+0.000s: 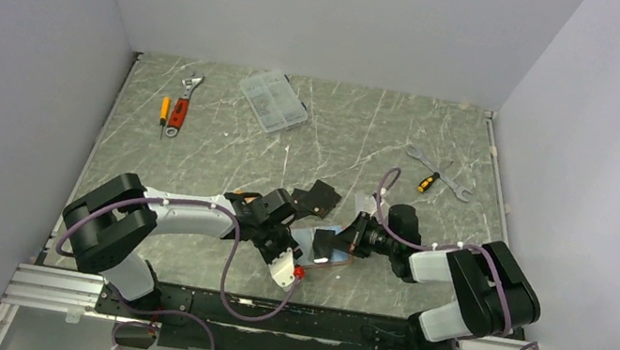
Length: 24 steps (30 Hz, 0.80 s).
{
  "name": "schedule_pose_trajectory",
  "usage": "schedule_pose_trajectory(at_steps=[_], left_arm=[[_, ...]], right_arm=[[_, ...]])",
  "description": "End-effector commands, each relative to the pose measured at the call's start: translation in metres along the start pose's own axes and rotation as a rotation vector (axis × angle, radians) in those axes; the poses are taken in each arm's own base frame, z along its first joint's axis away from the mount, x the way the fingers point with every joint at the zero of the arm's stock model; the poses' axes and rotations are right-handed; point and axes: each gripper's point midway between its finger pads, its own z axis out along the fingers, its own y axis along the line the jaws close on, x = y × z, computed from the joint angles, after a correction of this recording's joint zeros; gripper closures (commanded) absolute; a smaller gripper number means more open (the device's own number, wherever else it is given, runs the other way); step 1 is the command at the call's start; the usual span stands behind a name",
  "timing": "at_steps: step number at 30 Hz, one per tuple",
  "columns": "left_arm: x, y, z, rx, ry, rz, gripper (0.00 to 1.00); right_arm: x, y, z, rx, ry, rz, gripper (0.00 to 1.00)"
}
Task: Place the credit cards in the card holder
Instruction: Insert the credit card into the card holder.
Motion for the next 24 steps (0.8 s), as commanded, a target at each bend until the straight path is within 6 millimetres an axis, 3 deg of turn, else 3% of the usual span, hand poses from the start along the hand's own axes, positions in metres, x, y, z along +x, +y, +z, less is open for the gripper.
schedule_pose_trajectory(at_steps=[1, 16, 24], left_arm=[[0.002, -0.014, 0.005, 0.046, 0.004, -0.012, 0.65], [0.002, -0.007, 0.005, 0.017, 0.008, -0.013, 0.68], [0.005, -0.006, 0.006, 0.008, 0.019, 0.006, 0.69]], right_arm=[[0.008, -0.012, -0.002, 0.053, 0.032, -0.048, 1.0], [0.008, -0.018, 0.004, 0.099, 0.11, -0.06, 1.0], [0.022, -0.021, 0.009, 0.128, 0.209, -0.071, 1.0]])
